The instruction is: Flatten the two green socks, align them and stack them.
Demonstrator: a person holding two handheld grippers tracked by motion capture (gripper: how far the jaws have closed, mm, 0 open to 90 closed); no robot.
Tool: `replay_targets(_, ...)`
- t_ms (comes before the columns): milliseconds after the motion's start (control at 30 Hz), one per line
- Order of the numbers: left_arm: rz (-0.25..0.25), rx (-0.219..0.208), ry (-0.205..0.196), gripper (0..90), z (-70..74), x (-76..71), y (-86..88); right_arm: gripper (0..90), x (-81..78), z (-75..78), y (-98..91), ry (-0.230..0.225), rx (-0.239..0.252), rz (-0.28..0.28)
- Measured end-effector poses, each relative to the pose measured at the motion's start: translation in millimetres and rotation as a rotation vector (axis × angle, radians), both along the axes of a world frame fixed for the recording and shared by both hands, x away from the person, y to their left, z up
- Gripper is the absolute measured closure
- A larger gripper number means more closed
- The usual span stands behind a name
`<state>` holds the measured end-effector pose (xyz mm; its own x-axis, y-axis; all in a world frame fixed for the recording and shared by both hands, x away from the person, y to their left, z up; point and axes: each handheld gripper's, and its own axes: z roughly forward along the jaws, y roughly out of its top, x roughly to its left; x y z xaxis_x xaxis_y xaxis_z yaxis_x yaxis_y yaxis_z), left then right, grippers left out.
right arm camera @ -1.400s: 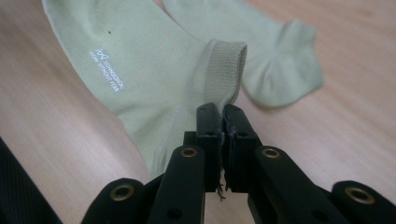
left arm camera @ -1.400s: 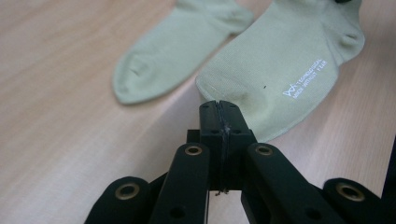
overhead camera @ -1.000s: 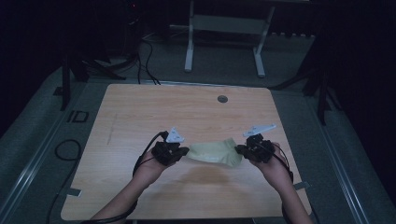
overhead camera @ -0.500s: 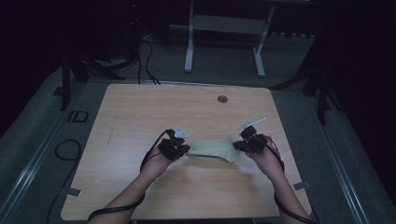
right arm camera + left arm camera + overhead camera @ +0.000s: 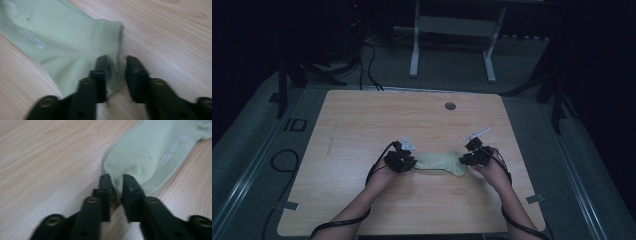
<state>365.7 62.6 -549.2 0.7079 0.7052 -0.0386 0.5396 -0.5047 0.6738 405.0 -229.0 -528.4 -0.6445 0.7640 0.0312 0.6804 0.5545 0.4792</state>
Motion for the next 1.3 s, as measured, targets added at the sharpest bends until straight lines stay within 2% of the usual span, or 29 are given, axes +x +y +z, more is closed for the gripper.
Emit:
replay_targets(67,-0.005,-0.011,-0.005,64.1,3.7,-0.9,1.7,65.2,-1.7,2.5,-0.3,0.000,0.006,0.005)
replay_targets(133,0.012,-0.014,-0.031,59.6,8.7,-3.0,2.3,62.7,-4.0,7.6,-0.4,-0.014,0.011,0.006)
replay_targets(300,0.015,-0.031,-0.085,60.9,23.4,-9.5,-1.3,61.0,-10.9,20.3,4.2,-0.043,0.044,0.024)
replay_targets(367,-0.014,-0.047,-0.075,65.0,25.4,-11.2,-7.1,66.8,-14.1,22.8,7.4,-0.050,0.074,0.033)
replay_targets(400,-0.019,-0.042,-0.072,69.5,24.7,-11.5,-10.0,71.7,-16.8,22.9,10.7,-0.050,0.086,0.040)
replay_targets(467,-0.037,-0.026,-0.056,72.7,20.1,-10.6,-17.7,81.5,-20.7,20.8,16.9,-0.042,0.097,0.056)
replay_targets(567,-0.052,0.004,-0.029,72.6,8.6,-6.7,-27.6,86.2,-24.2,14.2,24.8,-0.029,0.095,0.085)
replay_targets(667,-0.053,0.020,-0.004,72.6,-2.2,-1.9,-32.2,85.7,-24.6,4.3,28.7,-0.011,0.082,0.094)
replay_targets(833,-0.045,0.035,-0.020,72.5,-7.1,0.6,-32.4,81.9,-22.7,-11.1,24.2,0.003,0.045,0.092)
replay_targets(900,-0.047,0.035,-0.024,72.4,-7.5,0.8,-31.4,81.8,-22.7,-12.1,20.5,0.010,0.068,0.088)
replay_targets(1000,-0.038,0.037,-0.035,72.4,-8.2,-0.3,-28.7,79.6,-23.3,-11.9,22.3,0.000,0.049,0.105)
replay_targets(1233,-0.007,0.036,-0.044,71.6,-8.9,1.2,-14.3,77.9,-19.3,-12.8,35.3,-0.017,0.050,0.120)
replay_targets(1300,0.012,0.037,-0.043,71.1,-8.8,3.2,-3.7,76.4,-13.8,-13.4,45.2,-0.020,0.059,0.134)
